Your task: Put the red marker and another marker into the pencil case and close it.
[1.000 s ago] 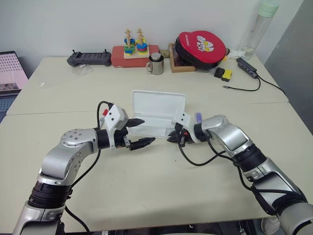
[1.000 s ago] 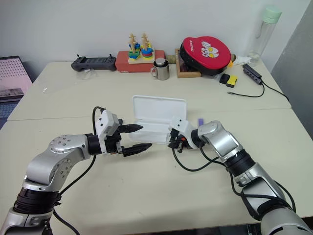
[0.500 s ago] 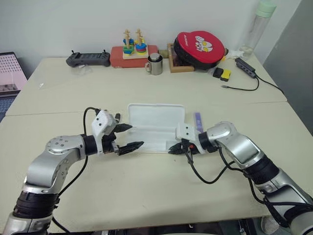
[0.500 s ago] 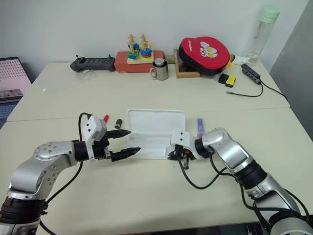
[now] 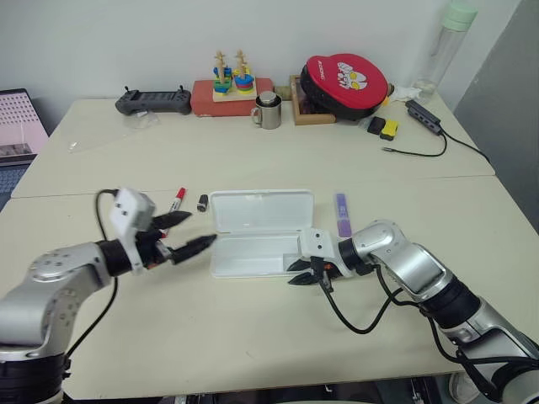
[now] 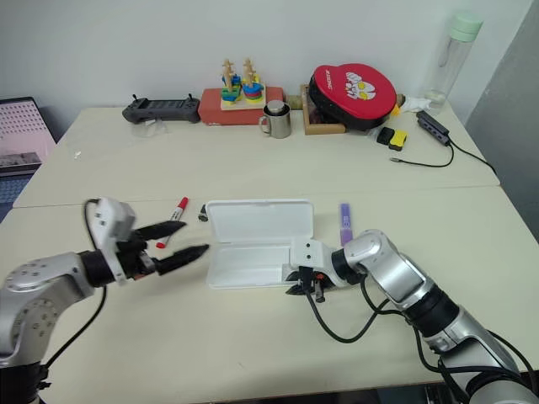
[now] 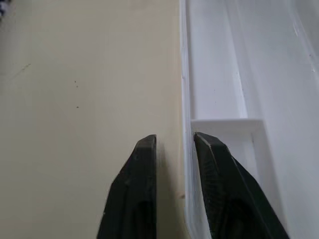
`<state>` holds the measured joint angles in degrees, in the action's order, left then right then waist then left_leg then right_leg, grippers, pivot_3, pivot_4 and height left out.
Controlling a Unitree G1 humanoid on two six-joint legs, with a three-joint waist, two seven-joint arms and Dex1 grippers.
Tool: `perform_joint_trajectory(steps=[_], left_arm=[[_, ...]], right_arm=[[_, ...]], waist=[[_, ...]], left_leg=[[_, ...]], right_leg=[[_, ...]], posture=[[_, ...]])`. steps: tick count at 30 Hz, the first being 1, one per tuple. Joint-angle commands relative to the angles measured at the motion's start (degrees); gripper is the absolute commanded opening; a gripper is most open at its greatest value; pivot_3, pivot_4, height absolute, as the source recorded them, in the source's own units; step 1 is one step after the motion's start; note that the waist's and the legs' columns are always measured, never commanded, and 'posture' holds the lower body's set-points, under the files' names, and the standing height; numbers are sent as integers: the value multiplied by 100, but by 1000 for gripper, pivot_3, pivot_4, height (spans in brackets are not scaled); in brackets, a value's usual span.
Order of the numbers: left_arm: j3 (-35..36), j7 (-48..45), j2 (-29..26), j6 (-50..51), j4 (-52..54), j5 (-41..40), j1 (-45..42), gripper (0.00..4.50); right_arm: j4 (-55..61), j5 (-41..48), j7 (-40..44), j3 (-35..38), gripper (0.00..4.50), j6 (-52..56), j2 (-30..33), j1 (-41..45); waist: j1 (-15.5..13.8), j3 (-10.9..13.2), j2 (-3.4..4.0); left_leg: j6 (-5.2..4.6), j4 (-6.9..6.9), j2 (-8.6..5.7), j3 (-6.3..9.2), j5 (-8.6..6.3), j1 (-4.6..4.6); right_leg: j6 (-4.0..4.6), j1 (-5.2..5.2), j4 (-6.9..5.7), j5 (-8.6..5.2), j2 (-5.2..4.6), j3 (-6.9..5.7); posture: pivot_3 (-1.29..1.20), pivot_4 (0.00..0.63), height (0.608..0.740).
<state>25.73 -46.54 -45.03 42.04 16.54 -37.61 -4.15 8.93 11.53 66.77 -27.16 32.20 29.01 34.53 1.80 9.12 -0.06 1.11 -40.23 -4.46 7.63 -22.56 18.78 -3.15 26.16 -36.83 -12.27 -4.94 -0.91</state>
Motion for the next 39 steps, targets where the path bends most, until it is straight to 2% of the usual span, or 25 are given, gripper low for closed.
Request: perform_joint_trajectory(steps=[1,2,6,10,13,17,18,20,25,32,34,38,39], left_arm=[[382,549,-21,33,-589,209,-72,4500],[328,654,-18,14,-681,296,-108,4500],[-279,1174,74,-29,-1197,858,-424,4500],[-783,1292,198,68,-1547,1118,-694,4500],[-1193,1382,328,60,-1992,1380,-983,4500],[-1345,1540,427,77,-2505,1581,-1387,4500],[-1366,1582,443,100,-2578,1616,-1465,4216],[-1372,1634,474,112,-2651,1654,-1541,4031],[-1358,1617,508,90,-2639,1688,-1514,2930],[-1219,1770,588,83,-2647,1718,-1450,1699],[-1165,1846,630,54,-2664,1729,-1458,1190],[-1182,1963,744,-31,-2633,1817,-1462,493],[-1185,2014,775,-111,-2629,1864,-1468,470]], right_arm=[[416,787,-134,804,2442,305,-325,297],[409,864,-207,896,2569,364,-398,348],[243,1092,-919,1390,3580,765,-927,851],[278,1081,-1317,1468,4471,896,-1139,1079],[416,1252,-1495,1557,4471,977,-1306,1220],[527,1376,-1646,1617,4471,1079,-1411,1335],[545,1386,-1672,1615,4500,1077,-1412,1349],[576,1400,-1688,1602,4500,1067,-1381,1350],[600,1412,-1668,1548,4500,1052,-1264,1322],[519,1432,-1657,1544,4500,1002,-1184,1328],[494,1441,-1645,1549,4500,987,-1163,1337],[437,1453,-1637,1562,4500,939,-1124,1349],[429,1451,-1633,1568,4500,922,-1105,1342]], waist=[[-2,0,0],[-1,-1,-1],[-18,-4,-6],[-14,-13,-21],[10,-14,-23],[13,-14,-23],[16,-15,-23],[11,-16,-24],[10,-16,-24],[9,-16,-24],[8,-16,-24],[3,-17,-24],[-1,-17,-24]], left_leg=[[0,0,0,1,0,-1],[0,0,0,1,0,-1],[0,-3,-4,6,0,-1],[0,-6,-8,9,0,0],[0,-5,-8,6,0,0],[1,-12,-7,7,1,0],[1,-16,-7,6,1,-1],[1,-26,-7,8,1,0],[1,-32,-9,7,1,1],[1,-33,-8,8,0,1],[1,-33,-9,8,0,2],[1,-34,-9,8,0,2],[1,-35,-9,8,0,2]], right_leg=[[0,0,0,0,1,-1],[0,-1,0,0,1,-2],[0,-2,-4,0,1,-2],[0,-2,-7,0,-1,-4],[0,1,-7,0,-1,-3],[1,1,-15,1,0,-6],[1,1,-17,1,0,-4],[1,-1,-21,1,0,-4],[1,-2,-24,1,-1,-3],[1,-2,-24,1,-1,-2],[1,-2,-24,1,-2,-2],[1,-2,-25,1,-2,-2],[1,-2,-25,1,-2,-2]], posture=[[0,150,740],[0,150,740],[0,150,740],[0,150,740],[0,150,740],[0,150,740],[0,150,740],[0,150,740],[0,150,740],[0,150,740],[0,150,740],[0,150,740],[0,150,740]])
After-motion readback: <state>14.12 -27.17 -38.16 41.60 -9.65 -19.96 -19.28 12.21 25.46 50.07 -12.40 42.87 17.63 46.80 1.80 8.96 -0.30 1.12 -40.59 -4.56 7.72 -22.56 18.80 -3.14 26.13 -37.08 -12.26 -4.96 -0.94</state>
